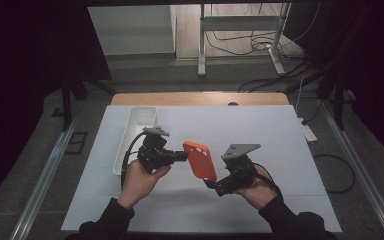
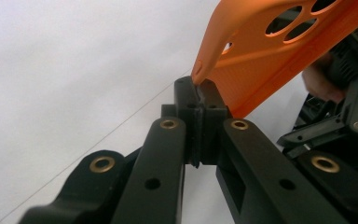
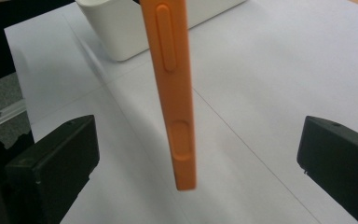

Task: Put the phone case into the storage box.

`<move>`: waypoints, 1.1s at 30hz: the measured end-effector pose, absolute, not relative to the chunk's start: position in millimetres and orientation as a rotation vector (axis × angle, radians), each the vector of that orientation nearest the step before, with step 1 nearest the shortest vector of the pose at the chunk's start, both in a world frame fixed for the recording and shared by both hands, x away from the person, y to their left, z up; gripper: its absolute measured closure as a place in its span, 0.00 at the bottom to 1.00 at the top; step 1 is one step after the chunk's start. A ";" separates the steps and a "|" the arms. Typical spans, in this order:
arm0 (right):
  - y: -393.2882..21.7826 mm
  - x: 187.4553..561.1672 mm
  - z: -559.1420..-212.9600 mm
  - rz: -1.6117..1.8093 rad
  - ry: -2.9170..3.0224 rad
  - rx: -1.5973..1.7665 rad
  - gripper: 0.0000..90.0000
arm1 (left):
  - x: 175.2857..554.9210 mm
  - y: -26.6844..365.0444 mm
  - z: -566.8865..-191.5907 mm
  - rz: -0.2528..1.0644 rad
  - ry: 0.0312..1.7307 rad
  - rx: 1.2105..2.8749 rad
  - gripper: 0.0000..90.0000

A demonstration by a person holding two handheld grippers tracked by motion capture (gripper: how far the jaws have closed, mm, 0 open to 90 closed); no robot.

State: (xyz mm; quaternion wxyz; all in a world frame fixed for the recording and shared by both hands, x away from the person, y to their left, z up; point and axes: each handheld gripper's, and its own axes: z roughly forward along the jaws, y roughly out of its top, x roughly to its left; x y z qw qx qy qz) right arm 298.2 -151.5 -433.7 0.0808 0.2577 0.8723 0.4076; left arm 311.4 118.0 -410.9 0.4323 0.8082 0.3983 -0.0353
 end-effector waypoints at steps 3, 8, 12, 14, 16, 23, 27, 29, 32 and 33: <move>-153.2 297.5 -432.9 1.212 2.614 0.758 0.00 | 311.6 118.6 -411.0 -0.075 0.994 2.027 0.99; -157.7 294.2 -432.2 1.187 2.612 0.759 0.00 | 312.9 121.1 -411.7 -0.067 1.002 2.030 0.99; -166.6 290.6 -430.9 1.193 2.592 0.779 0.00 | 314.3 125.0 -411.3 -0.064 1.012 2.017 0.99; -168.3 290.0 -431.2 1.193 2.589 0.781 0.00 | 315.2 127.3 -410.4 -0.060 1.010 2.019 0.99; -171.5 288.4 -431.7 1.177 2.587 0.783 0.00 | 315.7 129.1 -409.6 -0.053 1.017 2.016 0.99; -187.8 282.8 -432.1 1.163 2.563 0.829 0.00 | 320.5 138.7 -406.9 -0.036 1.033 2.016 0.99; -196.3 280.2 -433.1 1.162 2.553 0.860 0.00 | 323.5 144.0 -406.2 -0.027 1.044 2.010 0.99; -200.0 278.9 -433.9 1.161 2.548 0.872 0.00 | 324.2 145.7 -406.0 -0.024 1.047 2.009 0.99; -204.7 277.0 -434.3 1.164 2.541 0.883 0.00 | 325.3 148.2 -405.6 -0.018 1.055 2.007 0.99; -206.1 276.2 -434.2 1.165 2.538 0.886 0.00 | 325.7 149.0 -405.4 -0.015 1.057 2.006 0.99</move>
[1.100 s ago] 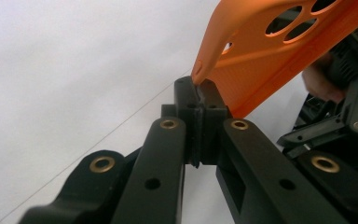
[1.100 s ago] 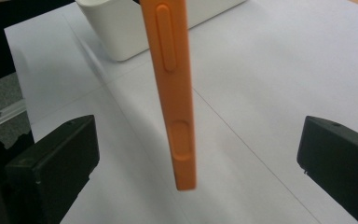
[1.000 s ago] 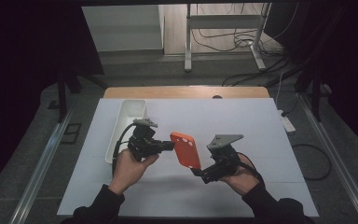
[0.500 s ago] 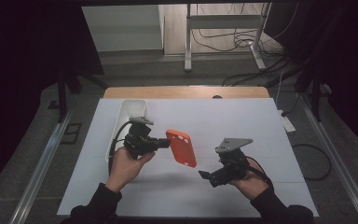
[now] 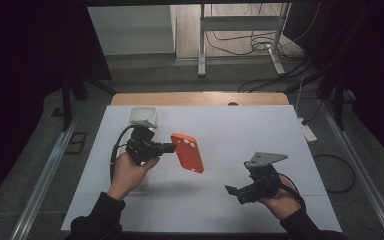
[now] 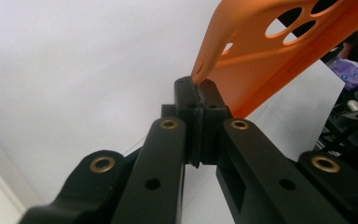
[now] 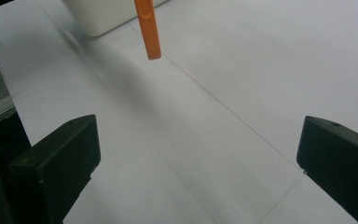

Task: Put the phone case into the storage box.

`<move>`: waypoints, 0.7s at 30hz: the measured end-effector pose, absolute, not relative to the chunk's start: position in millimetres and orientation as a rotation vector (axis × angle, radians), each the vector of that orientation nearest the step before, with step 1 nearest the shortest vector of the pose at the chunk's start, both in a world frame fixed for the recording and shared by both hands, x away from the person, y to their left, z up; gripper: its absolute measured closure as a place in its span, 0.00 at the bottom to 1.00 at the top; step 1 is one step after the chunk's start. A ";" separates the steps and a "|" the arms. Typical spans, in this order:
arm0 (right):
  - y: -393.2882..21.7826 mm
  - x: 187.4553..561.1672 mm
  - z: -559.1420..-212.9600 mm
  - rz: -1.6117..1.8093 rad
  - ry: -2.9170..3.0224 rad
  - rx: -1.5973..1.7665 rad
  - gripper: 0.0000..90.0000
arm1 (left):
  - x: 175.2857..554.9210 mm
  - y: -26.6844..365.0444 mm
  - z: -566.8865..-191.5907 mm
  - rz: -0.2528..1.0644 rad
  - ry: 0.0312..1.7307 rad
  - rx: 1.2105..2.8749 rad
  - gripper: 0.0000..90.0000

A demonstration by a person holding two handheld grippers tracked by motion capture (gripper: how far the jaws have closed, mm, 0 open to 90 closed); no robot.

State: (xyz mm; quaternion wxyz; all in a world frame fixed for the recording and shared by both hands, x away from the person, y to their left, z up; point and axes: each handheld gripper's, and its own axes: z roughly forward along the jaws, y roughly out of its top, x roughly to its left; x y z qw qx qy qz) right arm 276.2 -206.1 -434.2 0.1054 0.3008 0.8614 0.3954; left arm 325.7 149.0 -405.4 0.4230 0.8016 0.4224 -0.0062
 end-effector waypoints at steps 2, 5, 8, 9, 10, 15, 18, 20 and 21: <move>-207.4 275.6 -434.0 1.168 2.535 0.885 0.00 | 326.1 149.8 -405.2 -0.013 1.059 2.006 0.99; -213.0 272.9 -433.0 1.172 2.526 0.887 0.00 | 327.9 152.6 -403.5 -0.001 1.066 2.003 0.99; -218.3 271.3 -433.6 1.163 2.523 0.898 0.00 | 330.6 155.2 -401.7 0.009 1.074 1.999 0.99; -220.8 271.1 -434.3 1.159 2.519 0.903 0.00 | 331.6 156.0 -401.2 0.011 1.078 1.999 0.99; -223.0 270.8 -434.5 1.154 2.515 0.911 0.00 | 332.7 156.8 -400.7 0.015 1.080 2.001 0.99; -231.8 269.6 -434.6 1.155 2.498 0.940 0.00 | 337.4 160.0 -399.7 0.023 1.098 2.004 0.99; -240.2 269.0 -434.6 1.161 2.484 0.967 0.00 | 340.0 163.0 -397.5 0.026 1.108 1.997 0.99; -244.1 268.4 -435.1 1.153 2.476 0.980 0.00 | 341.8 165.0 -395.4 0.029 1.113 1.999 0.99; -247.8 268.0 -435.8 1.148 2.471 0.986 0.00 | 342.9 166.4 -393.8 0.033 1.117 1.999 0.99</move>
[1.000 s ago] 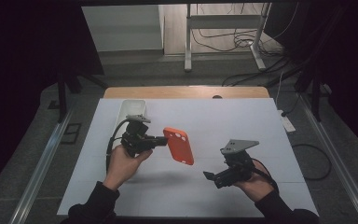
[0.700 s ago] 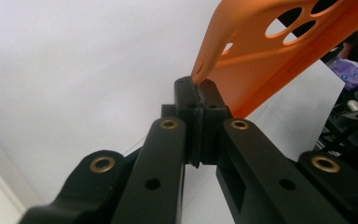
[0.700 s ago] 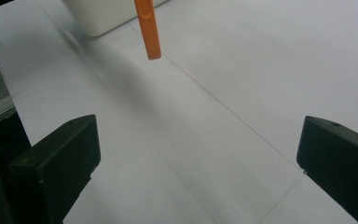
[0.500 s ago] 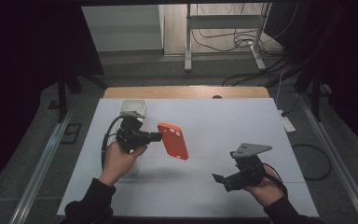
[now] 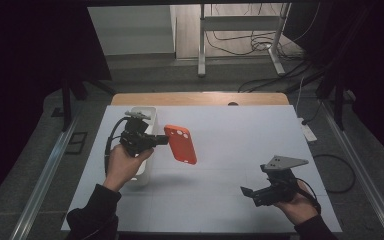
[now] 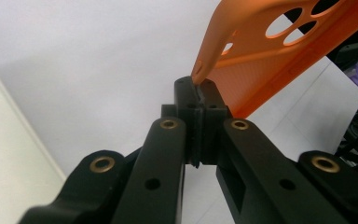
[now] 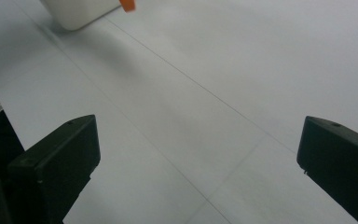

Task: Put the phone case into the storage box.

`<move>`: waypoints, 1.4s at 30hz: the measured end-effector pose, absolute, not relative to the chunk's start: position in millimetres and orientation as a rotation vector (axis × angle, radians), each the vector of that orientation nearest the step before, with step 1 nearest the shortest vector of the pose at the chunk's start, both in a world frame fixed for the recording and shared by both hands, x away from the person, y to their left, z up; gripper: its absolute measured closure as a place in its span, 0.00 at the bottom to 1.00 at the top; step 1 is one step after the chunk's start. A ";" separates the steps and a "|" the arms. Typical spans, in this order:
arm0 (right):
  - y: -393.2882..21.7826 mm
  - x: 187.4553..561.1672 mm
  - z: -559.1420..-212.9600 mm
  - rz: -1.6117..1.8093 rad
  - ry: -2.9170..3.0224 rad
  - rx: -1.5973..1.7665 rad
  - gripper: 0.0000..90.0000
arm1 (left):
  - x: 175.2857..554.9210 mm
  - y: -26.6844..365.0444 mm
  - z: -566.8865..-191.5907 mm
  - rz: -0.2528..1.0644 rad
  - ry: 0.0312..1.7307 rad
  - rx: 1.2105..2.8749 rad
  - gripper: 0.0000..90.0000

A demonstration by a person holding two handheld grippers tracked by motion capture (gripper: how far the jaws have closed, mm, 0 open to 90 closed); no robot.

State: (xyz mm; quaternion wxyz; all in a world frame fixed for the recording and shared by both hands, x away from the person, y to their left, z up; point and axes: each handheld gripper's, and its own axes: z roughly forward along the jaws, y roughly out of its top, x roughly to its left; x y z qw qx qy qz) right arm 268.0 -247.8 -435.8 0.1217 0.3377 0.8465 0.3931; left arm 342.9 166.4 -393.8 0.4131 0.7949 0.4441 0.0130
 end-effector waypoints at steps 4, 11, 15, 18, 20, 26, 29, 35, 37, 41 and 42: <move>-260.6 265.6 -436.8 1.132 2.451 1.017 0.00 | 346.9 171.7 -388.6 0.046 1.131 1.992 0.99; -277.5 263.1 -437.7 1.139 2.421 1.088 0.00 | 353.0 178.2 -382.0 0.064 1.151 1.992 0.99; -288.5 262.5 -440.6 1.108 2.404 1.130 0.00 | 357.4 182.3 -378.8 0.065 1.161 1.987 0.99; -295.3 260.5 -442.1 1.047 2.392 1.151 0.00 | 359.9 184.6 -376.1 0.064 1.168 1.983 0.99; -299.2 259.1 -442.9 1.028 2.386 1.170 0.00 | 361.6 186.7 -373.9 0.066 1.175 1.981 0.99; -306.1 254.5 -444.5 0.963 2.372 1.209 0.00 | 365.2 192.6 -369.6 0.075 1.189 1.980 0.99; -310.1 252.1 -444.9 0.955 2.359 1.228 0.00 | 367.5 195.9 -368.2 0.078 1.198 1.980 0.99; -316.6 249.1 -445.0 0.916 2.337 1.247 0.00 | 372.9 202.3 -364.5 0.081 1.218 1.976 0.99; -317.9 249.0 -445.2 0.908 2.329 1.259 0.00 | 374.7 204.2 -362.4 0.087 1.223 1.978 0.99; -318.5 248.8 -445.2 0.905 2.323 1.265 0.00 | 377.4 207.9 -358.9 0.095 1.234 1.976 0.99; -318.5 248.8 -445.2 0.903 2.322 1.266 0.00 | 378.4 209.5 -357.6 0.099 1.240 1.975 0.99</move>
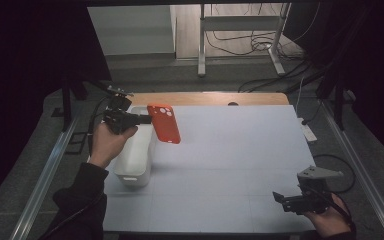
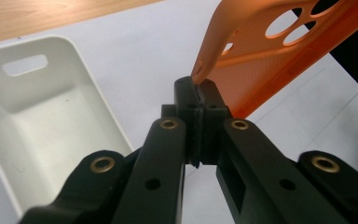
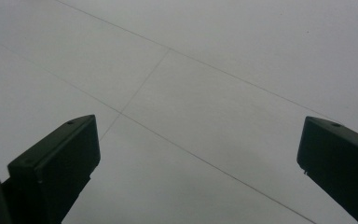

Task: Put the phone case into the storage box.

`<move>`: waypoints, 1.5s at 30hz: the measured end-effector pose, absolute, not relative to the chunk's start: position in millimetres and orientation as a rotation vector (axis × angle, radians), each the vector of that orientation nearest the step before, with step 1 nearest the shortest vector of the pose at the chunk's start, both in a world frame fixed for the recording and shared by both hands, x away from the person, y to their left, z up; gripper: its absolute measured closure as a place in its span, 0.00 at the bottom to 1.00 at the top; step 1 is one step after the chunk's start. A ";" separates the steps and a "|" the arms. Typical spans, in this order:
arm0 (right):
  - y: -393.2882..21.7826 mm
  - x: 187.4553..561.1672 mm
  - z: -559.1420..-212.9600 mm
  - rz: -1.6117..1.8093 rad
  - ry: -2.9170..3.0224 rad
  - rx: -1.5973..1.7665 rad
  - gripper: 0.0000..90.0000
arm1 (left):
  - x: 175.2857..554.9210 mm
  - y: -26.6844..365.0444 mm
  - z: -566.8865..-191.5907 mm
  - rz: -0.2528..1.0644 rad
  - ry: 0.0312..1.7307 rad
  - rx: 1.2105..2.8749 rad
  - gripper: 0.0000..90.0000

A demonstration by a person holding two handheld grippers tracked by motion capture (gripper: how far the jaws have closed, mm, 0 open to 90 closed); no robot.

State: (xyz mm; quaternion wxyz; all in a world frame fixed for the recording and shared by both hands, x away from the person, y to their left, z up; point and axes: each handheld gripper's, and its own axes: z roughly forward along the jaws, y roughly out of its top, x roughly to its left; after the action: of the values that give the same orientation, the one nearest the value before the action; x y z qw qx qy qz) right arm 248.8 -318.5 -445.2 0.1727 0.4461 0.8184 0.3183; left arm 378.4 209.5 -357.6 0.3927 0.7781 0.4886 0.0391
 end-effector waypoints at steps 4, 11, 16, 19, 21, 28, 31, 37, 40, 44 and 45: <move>-319.2 248.6 -445.1 0.903 2.309 1.276 0.00 | 382.0 217.4 -353.9 0.117 1.263 1.968 0.99; -320.2 246.9 -444.4 0.916 2.285 1.279 0.00 | 387.5 228.6 -351.1 0.139 1.292 1.962 0.99; -319.6 246.5 -444.5 0.913 2.285 1.275 0.00 | 391.6 235.1 -348.2 0.166 1.312 1.960 0.99; -319.8 246.4 -444.3 0.913 2.285 1.275 0.00 | 394.0 238.7 -347.2 0.178 1.328 1.961 0.99; -319.8 246.4 -444.4 0.913 2.285 1.276 0.00 | 396.1 241.7 -346.9 0.183 1.340 1.958 0.99; -319.1 246.4 -444.8 0.910 2.293 1.266 0.00 | 403.5 250.6 -347.6 0.202 1.376 1.948 0.99; -319.0 246.4 -444.9 0.910 2.294 1.267 0.00 | 406.5 253.8 -348.2 0.210 1.389 1.938 0.99; -318.3 246.4 -445.1 0.904 2.302 1.260 0.00 | 413.9 262.2 -350.8 0.222 1.423 1.929 0.99; -318.1 246.4 -445.2 0.902 2.305 1.258 0.00 | 417.4 266.5 -353.1 0.226 1.443 1.921 0.99; -318.2 246.3 -445.2 0.901 2.305 1.260 0.00 | 421.4 271.3 -357.4 0.235 1.465 1.908 0.99; -318.2 246.3 -445.2 0.901 2.305 1.260 0.00 | 421.4 271.3 -357.4 0.235 1.465 1.908 0.99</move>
State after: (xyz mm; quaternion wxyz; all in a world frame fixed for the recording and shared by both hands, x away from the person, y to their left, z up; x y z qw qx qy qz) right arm 246.3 -318.2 -445.2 0.1813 0.4462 0.8162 0.3192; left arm 421.4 271.3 -357.4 0.3545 0.7382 0.5666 0.0910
